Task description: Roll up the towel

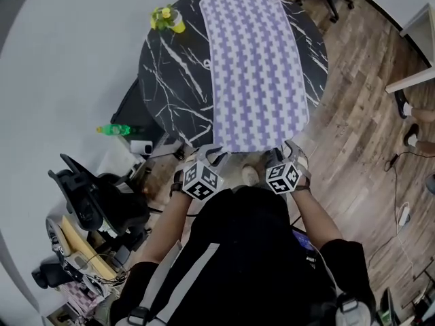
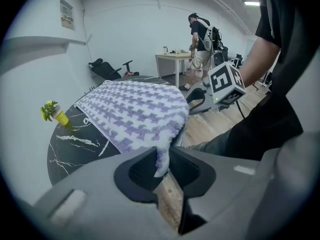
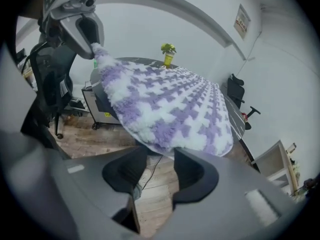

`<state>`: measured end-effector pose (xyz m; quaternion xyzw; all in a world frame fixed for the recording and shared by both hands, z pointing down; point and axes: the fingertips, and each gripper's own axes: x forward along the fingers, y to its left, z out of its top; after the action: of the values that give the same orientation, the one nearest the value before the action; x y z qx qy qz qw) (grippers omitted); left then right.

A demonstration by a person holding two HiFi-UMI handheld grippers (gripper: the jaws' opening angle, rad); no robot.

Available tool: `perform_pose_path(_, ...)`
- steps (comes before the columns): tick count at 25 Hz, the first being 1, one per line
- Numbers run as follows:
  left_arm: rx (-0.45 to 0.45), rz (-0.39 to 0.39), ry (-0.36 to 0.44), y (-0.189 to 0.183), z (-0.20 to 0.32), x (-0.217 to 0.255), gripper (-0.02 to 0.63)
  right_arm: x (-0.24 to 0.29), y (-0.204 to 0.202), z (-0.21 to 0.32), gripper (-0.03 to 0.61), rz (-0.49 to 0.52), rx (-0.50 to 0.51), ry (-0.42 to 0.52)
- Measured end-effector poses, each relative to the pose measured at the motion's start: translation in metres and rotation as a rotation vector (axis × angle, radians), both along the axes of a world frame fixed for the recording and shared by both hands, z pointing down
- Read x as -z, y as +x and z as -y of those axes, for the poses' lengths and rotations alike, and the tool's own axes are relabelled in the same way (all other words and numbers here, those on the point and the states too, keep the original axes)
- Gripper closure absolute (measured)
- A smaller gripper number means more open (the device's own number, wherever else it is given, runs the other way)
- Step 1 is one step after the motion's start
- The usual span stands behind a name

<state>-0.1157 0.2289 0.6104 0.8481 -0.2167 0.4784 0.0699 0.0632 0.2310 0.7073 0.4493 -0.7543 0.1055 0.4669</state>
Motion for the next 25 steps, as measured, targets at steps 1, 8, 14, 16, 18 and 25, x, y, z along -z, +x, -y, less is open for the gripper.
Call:
perform_pose_path(1,0.0,0.001,-0.004,-0.001,-0.001,-0.002,0.535,0.002,0.003,0.002,0.419,0.001,-0.01,0.006)
perform_pose_path(8,0.032,-0.036,-0.017,-0.005,0.0,-0.014,0.534,0.033,0.025,-0.003,0.565,-0.007,0.011,0.056)
perform_pose_path(14,0.049,-0.068,0.003,0.002,0.002,-0.009,0.534,0.073,0.041,0.0,0.571,-0.063,0.073,0.147)
perform_pose_path(16,0.064,-0.072,0.009,0.002,0.012,-0.003,0.534,0.084,0.042,0.012,0.571,-0.078,0.087,0.168)
perform_pose_path(18,0.09,-0.071,0.008,0.0,0.024,0.003,0.534,0.094,0.042,0.028,0.569,-0.091,0.105,0.178)
perform_pose_path(25,0.156,-0.032,0.004,-0.002,0.085,0.01,0.534,0.107,0.045,0.094,0.571,-0.062,0.146,0.112)
